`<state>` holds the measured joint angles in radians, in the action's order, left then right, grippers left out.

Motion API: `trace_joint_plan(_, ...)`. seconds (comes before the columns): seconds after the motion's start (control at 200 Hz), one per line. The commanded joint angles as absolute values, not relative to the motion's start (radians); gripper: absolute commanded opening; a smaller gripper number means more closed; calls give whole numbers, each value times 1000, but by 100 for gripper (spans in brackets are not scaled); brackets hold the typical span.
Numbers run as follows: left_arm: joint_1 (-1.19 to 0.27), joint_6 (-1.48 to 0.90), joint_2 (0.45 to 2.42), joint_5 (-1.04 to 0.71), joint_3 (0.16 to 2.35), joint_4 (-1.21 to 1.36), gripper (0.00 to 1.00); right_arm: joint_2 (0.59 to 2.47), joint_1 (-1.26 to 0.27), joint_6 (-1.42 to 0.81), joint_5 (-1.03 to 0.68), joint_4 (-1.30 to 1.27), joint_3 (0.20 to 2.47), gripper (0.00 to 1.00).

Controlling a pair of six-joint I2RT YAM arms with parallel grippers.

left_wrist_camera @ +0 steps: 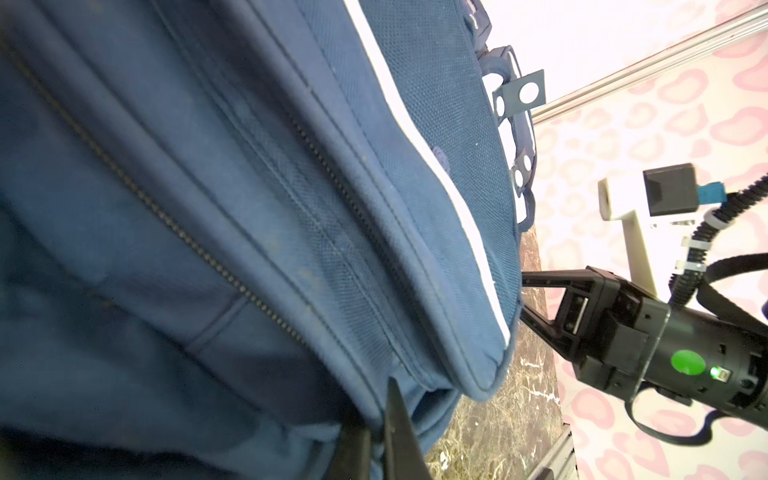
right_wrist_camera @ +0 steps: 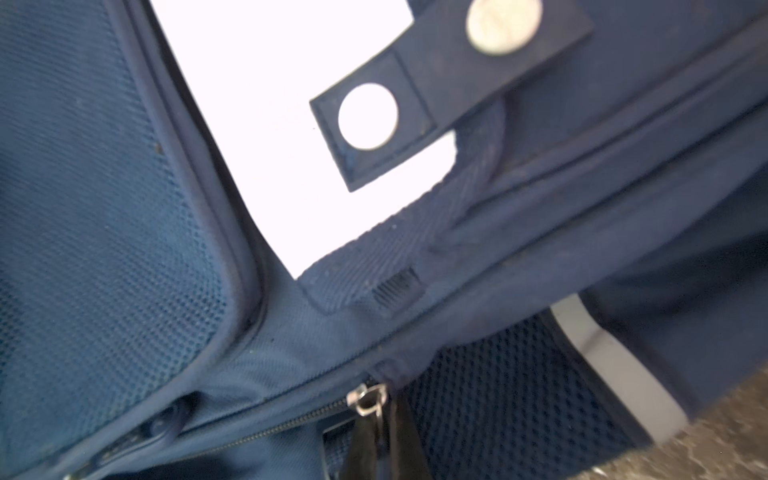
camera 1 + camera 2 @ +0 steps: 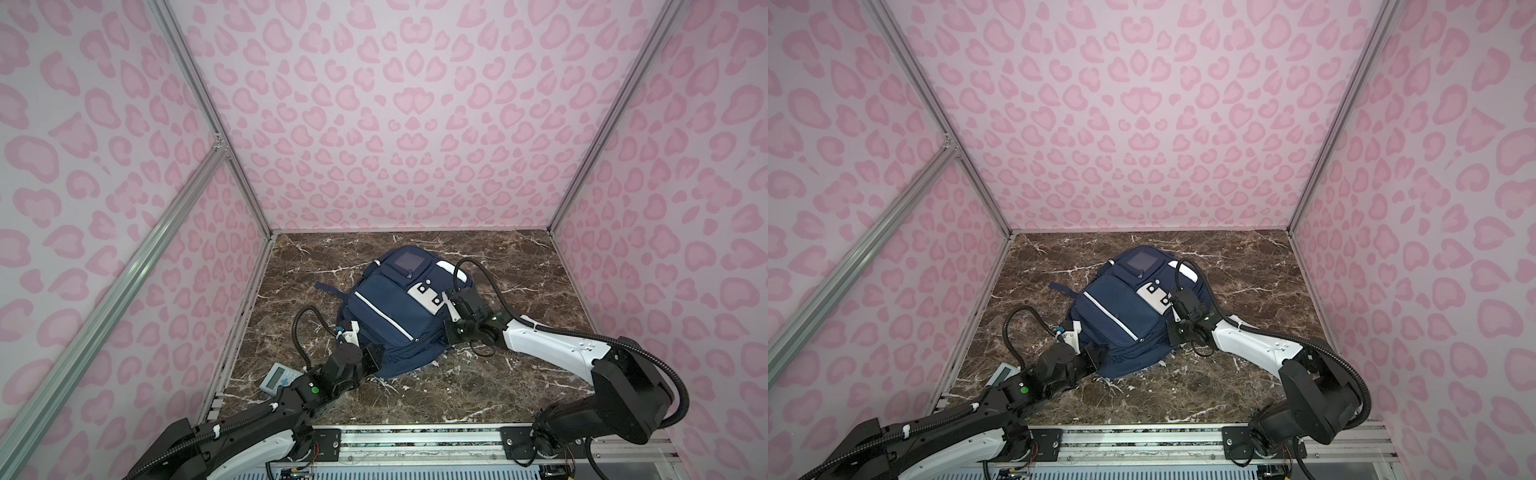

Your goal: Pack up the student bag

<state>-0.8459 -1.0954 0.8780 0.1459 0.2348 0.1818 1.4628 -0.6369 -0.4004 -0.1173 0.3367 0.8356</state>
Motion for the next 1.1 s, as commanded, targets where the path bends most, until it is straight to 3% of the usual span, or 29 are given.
trace_joint_plan(0.0,-842,-1071,873,227,226,34,4,1461,-612,-400,94,393,837,0)
trace_joint_plan(0.055,-841,-1063,871,225,235,29,3,1451,-616,-397,83,399,839,0)
trace_joint_plan(0.09,-841,-1057,869,228,244,15,4,1438,-616,-398,79,404,840,8)
trace_joint_plan(0.135,-841,-1049,860,229,254,0,15,1418,-620,-408,87,413,839,30)
trace_joint_plan(0.195,-841,-1034,834,223,270,-24,34,1378,-630,-424,120,429,838,49)
trace_joint_plan(0.255,-841,-1016,794,217,287,-58,61,1326,-651,-418,135,431,831,94)
trace_joint_plan(0.275,-841,-1008,778,217,291,-76,67,1312,-659,-412,134,431,830,98)
trace_joint_plan(0.345,-841,-971,711,233,313,-148,83,1262,-700,-370,132,412,823,99)
trace_joint_plan(0.41,-841,-925,650,260,339,-209,88,1225,-753,-284,133,357,798,98)
trace_joint_plan(0.51,-838,-879,593,263,370,-258,82,1188,-810,-189,176,276,773,91)
trace_joint_plan(0.605,-838,-911,594,203,363,-207,83,1183,-799,-188,201,196,778,89)
trace_joint_plan(0.78,-837,-931,738,221,354,-75,83,1333,-757,-155,107,127,891,85)
trace_joint_plan(0.87,-826,-879,865,261,406,-49,78,1468,-741,-177,6,193,1019,79)
trace_joint_plan(0.935,-786,-852,958,245,445,-32,66,1561,-732,-185,-93,249,1106,70)
trace_joint_plan(1.095,-676,-807,1077,190,473,53,51,1706,-700,-246,-67,381,1192,52)
